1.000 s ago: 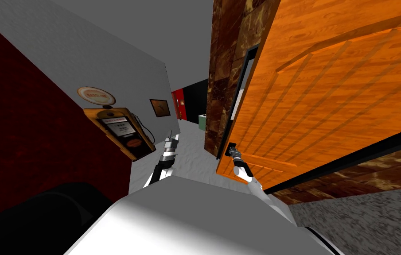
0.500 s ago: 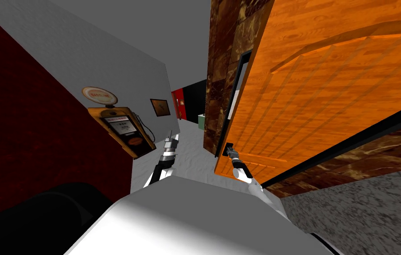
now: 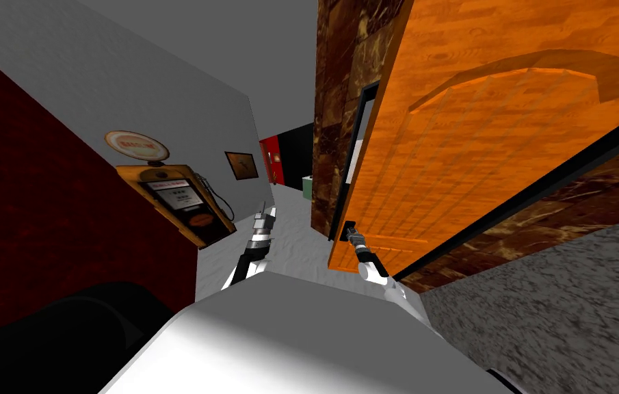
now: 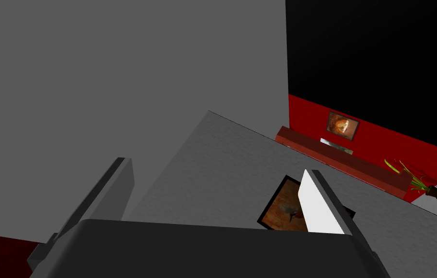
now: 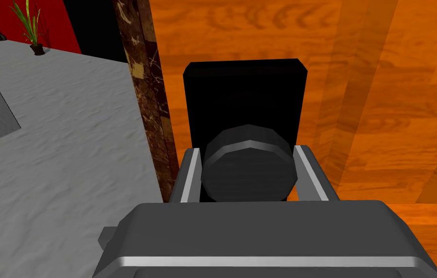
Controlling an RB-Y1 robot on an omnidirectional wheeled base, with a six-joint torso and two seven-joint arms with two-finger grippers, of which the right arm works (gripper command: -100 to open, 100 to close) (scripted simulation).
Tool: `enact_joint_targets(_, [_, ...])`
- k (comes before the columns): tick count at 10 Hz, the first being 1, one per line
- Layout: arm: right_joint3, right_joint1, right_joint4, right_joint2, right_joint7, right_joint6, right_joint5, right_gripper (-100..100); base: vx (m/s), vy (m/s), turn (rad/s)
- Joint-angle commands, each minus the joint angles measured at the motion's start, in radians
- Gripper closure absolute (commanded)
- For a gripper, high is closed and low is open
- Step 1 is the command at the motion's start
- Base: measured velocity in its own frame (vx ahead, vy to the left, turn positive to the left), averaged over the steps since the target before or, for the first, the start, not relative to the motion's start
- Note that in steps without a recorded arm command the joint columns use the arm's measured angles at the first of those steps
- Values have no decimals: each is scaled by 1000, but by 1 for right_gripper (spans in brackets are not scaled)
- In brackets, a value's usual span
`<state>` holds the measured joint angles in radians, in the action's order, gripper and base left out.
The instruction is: Pull the door open
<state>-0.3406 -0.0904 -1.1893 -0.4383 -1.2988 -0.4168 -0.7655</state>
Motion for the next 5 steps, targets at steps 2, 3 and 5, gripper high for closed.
enact_joint_targets(2, [-48, 28, -54, -21, -15, -4, 13, 100, -55, -57, -81])
enact_joint_targets(3, [-66, 36, -73, -28, -20, -5, 18, 100, -65, -66, -95])
enact_joint_targets(5, [-102, 54, -112, -43, -31, -6, 28, 100, -66, -86, -80])
